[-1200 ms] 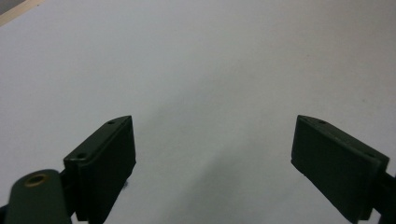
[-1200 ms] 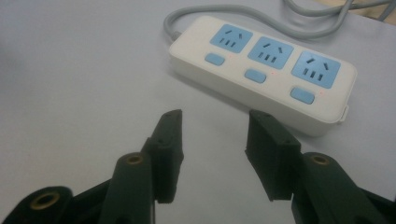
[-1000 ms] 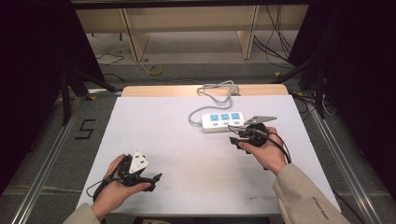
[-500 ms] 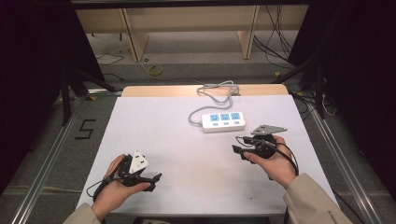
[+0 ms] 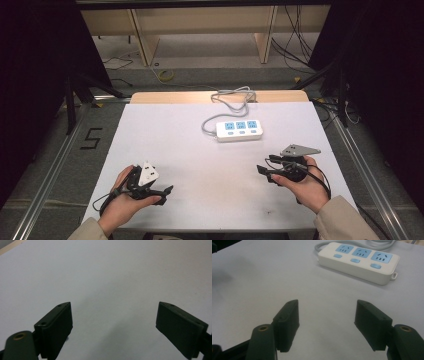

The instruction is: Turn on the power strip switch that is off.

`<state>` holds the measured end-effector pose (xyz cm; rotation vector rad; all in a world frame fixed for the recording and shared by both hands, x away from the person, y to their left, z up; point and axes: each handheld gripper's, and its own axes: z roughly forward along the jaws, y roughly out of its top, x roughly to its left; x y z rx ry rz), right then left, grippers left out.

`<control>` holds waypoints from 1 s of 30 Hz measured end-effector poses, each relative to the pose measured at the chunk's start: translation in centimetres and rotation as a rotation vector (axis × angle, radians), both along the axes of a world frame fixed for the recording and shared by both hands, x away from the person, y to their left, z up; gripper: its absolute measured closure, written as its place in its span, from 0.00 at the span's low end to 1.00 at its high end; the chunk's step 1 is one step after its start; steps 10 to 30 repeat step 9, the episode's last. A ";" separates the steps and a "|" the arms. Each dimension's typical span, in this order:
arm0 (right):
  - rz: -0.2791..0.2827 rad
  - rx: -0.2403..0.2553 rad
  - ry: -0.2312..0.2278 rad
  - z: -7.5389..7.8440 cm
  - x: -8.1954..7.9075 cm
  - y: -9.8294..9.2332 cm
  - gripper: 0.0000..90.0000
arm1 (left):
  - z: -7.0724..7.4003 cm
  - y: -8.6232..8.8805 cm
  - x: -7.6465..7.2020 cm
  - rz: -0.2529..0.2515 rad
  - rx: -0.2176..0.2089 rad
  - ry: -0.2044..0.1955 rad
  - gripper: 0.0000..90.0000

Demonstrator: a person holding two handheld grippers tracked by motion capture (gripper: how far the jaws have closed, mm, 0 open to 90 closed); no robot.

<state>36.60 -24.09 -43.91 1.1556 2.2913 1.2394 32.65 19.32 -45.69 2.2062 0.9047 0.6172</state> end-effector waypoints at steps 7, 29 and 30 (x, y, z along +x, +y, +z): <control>-0.004 -0.002 -0.009 -0.1 -0.3 -0.2 0.38 | 0.0 0.0 0.1 -0.001 0.003 -0.004 0.15; -0.004 0.004 -0.006 -0.1 -0.3 -0.3 0.37 | 0.0 -0.1 0.1 -0.003 0.001 -0.003 0.15; -0.004 0.004 -0.006 -0.1 -0.3 -0.3 0.37 | 0.0 -0.1 0.1 -0.003 0.001 -0.003 0.15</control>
